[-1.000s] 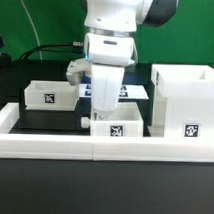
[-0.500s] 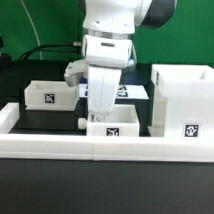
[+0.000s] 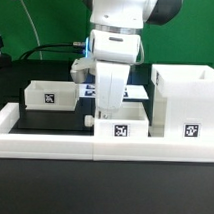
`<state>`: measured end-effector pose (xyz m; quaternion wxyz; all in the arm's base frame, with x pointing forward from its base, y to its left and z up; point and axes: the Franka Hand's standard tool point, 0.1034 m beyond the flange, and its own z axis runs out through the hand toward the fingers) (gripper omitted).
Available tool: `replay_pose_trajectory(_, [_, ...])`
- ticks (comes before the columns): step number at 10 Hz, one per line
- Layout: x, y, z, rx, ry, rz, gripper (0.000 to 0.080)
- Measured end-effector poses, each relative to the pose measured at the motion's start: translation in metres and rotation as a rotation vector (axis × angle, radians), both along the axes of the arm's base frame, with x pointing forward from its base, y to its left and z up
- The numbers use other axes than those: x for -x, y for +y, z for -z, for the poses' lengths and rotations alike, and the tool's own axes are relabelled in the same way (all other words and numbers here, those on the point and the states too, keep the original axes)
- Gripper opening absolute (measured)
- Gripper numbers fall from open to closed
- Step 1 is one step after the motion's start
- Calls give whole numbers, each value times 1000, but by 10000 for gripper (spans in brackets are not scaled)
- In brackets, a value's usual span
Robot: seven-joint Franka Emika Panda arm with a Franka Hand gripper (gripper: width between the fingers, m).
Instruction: Assemble drawer
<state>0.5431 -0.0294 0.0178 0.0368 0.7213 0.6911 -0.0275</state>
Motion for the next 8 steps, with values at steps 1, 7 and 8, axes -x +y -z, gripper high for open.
replay_pose_trajectory(1, [1,-2,1,0,2,3,44])
replay_pose_trajectory(7, [2,6,-1,12,53,-9,44])
replay_pose_trajectory(8, [5,5,0,15,76,-5,44])
